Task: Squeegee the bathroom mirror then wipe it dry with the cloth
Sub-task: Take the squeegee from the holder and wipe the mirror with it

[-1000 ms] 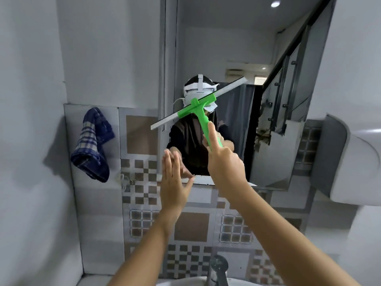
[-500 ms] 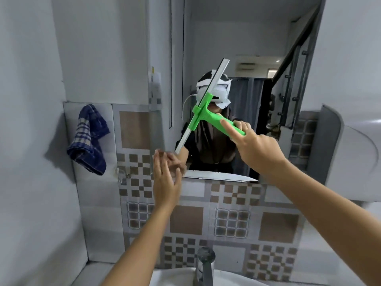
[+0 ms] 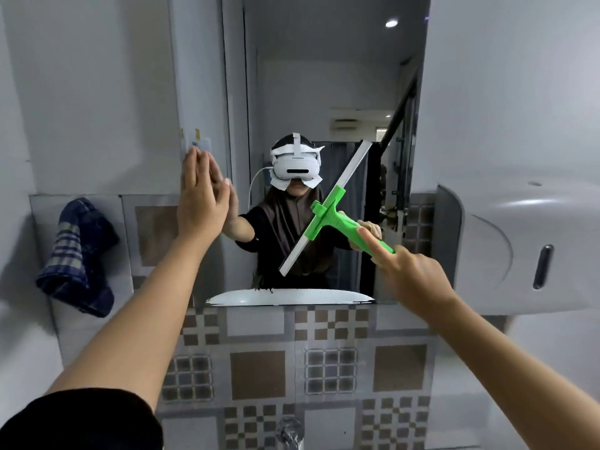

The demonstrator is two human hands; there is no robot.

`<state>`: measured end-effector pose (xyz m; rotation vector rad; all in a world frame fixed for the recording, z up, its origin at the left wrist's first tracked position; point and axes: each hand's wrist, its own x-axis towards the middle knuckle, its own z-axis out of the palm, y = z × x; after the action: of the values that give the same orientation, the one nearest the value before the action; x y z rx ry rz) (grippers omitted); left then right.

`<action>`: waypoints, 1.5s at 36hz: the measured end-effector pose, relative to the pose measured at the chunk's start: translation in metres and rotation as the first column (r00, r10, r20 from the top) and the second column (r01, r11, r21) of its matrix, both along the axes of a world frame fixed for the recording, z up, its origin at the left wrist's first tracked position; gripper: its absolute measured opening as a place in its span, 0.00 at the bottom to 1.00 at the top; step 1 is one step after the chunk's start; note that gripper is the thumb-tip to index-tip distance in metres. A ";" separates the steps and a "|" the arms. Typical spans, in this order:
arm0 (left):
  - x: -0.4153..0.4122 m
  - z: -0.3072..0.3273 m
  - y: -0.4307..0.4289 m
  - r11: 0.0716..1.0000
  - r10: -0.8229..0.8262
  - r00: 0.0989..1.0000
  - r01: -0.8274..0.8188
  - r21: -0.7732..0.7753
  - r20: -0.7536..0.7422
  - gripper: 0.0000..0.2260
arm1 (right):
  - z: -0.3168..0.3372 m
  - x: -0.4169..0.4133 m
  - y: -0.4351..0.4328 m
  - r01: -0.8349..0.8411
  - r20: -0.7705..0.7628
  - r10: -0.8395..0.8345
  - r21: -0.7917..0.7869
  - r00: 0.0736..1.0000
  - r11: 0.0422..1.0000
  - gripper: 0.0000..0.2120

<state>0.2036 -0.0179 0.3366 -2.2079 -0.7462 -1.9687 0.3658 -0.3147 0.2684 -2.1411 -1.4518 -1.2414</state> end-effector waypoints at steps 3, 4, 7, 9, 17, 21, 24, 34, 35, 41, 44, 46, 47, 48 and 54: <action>0.002 -0.001 0.006 1.000 -0.014 1.000 0.014 -0.005 -0.020 0.25 | -0.014 0.002 0.000 0.033 -0.055 -0.033 0.005 0.998 0.999 0.38; 0.001 -0.002 0.007 1.000 -0.023 0.999 0.023 0.001 -0.026 0.25 | -0.018 0.003 0.001 0.045 -0.098 -0.045 0.004 0.994 0.999 0.39; -0.001 -0.001 0.005 0.999 -0.047 0.998 0.047 -0.001 -0.043 0.24 | -0.030 0.003 0.005 0.076 -0.230 -0.069 0.020 0.971 0.997 0.41; -0.004 -0.001 0.005 0.999 -0.040 0.997 0.040 -0.001 -0.067 0.25 | -0.038 -0.002 0.007 0.096 -0.289 -0.087 0.019 0.953 0.995 0.40; -0.007 -0.006 0.008 0.998 -0.058 0.992 0.058 0.001 -0.112 0.29 | -0.078 -0.027 0.018 0.131 -0.497 -0.052 0.125 0.866 0.983 0.36; -0.006 -0.009 0.010 0.996 -0.084 0.989 0.084 -0.005 -0.123 0.30 | -0.087 -0.039 0.026 0.125 -0.538 0.006 0.208 0.843 0.970 0.36; -0.008 -0.010 0.011 0.994 -0.106 0.985 0.106 -0.008 -0.138 0.31 | -0.094 -0.047 0.032 0.129 -0.578 0.039 0.246 0.815 0.960 0.34; -0.016 -0.025 0.009 0.986 -0.167 0.957 0.166 -0.023 -0.238 0.32 | -0.111 -0.081 0.055 0.201 -0.763 0.147 0.343 0.630 0.917 0.35; -0.016 -0.028 0.010 0.985 -0.174 0.954 0.174 -0.022 -0.246 0.32 | -0.113 -0.085 0.057 0.211 -0.783 0.168 0.357 0.598 0.910 0.35; -0.017 -0.035 0.014 0.983 -0.176 0.941 0.181 -0.011 -0.289 0.34 | -0.116 -0.099 0.061 0.262 -0.851 0.267 0.413 0.452 0.872 0.32; -0.019 -0.037 0.012 0.982 -0.186 0.938 0.190 -0.014 -0.292 0.35 | -0.110 -0.106 0.065 0.276 -0.857 0.309 0.441 0.414 0.854 0.31; -0.021 -0.039 0.010 0.979 -0.199 0.933 0.204 -0.016 -0.299 0.35 | -0.107 -0.114 0.068 0.268 -0.845 0.368 0.485 0.387 0.832 0.30; -0.022 -0.039 0.009 0.978 -0.204 0.930 0.209 -0.017 -0.306 0.35 | -0.107 -0.119 0.070 0.266 -0.839 0.395 0.505 0.373 0.821 0.29; -0.024 -0.040 0.009 0.977 -0.208 0.926 0.213 -0.017 -0.314 0.35 | -0.106 -0.124 0.073 0.267 -0.835 0.419 0.521 0.356 0.811 0.29; -0.030 -0.043 0.013 0.976 -0.207 0.904 0.217 -0.017 -0.374 0.39 | -0.120 -0.151 0.099 0.293 -0.852 0.446 0.516 0.276 0.805 0.31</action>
<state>0.1734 -0.0050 0.2934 -2.6334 -0.4409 -1.5393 0.2151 -0.2160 0.1484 -1.6673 -0.4410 -0.0460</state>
